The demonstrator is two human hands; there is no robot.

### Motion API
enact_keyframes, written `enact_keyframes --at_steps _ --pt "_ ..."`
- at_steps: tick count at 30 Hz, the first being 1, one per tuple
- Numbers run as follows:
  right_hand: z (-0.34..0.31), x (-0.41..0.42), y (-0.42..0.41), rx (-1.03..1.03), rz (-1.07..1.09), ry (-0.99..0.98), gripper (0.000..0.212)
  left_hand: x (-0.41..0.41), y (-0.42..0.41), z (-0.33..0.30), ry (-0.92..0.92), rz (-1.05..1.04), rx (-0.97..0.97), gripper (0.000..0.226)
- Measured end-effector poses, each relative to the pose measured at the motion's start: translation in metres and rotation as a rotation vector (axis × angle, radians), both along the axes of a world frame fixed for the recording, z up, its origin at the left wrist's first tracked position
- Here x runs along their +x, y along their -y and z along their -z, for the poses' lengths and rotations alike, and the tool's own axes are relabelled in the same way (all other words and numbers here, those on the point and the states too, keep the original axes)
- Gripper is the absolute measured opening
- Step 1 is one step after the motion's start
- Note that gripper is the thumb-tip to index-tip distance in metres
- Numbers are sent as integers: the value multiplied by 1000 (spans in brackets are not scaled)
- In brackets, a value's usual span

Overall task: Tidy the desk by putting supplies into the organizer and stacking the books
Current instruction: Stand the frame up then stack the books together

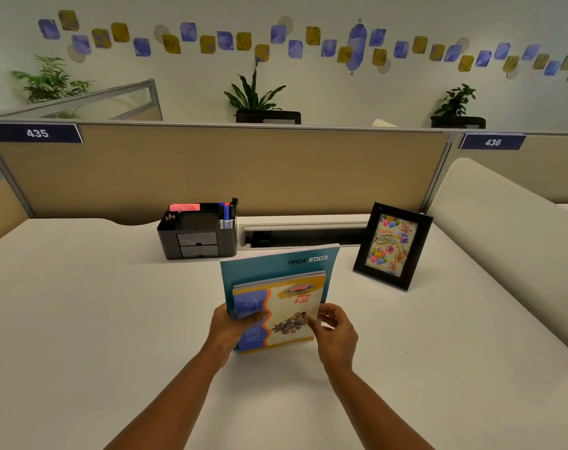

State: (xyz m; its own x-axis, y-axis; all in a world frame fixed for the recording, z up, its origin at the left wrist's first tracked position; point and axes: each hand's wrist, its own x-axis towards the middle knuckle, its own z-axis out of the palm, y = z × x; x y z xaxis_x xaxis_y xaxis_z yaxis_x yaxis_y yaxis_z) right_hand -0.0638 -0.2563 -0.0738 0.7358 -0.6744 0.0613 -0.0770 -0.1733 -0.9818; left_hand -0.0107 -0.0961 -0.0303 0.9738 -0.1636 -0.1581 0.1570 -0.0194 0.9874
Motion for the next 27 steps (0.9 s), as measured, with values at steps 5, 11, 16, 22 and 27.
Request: enact_keyframes --at_steps 5,11,16,22,27 --pt "1 -1 -4 0 -27 -17 23 0 4 2 -20 11 -6 115" --pt "0 0 3 4 -59 1 31 2 5 3 -8 -28 -86 37" --pt "0 4 15 -97 -11 -80 66 7 3 10 -16 -32 -104 64" --pt "-11 0 23 163 -402 -103 32 11 2 15 -108 -18 -116 23" --pt "-5 8 21 225 -402 -94 25 27 3 14 -280 -51 -63 40"
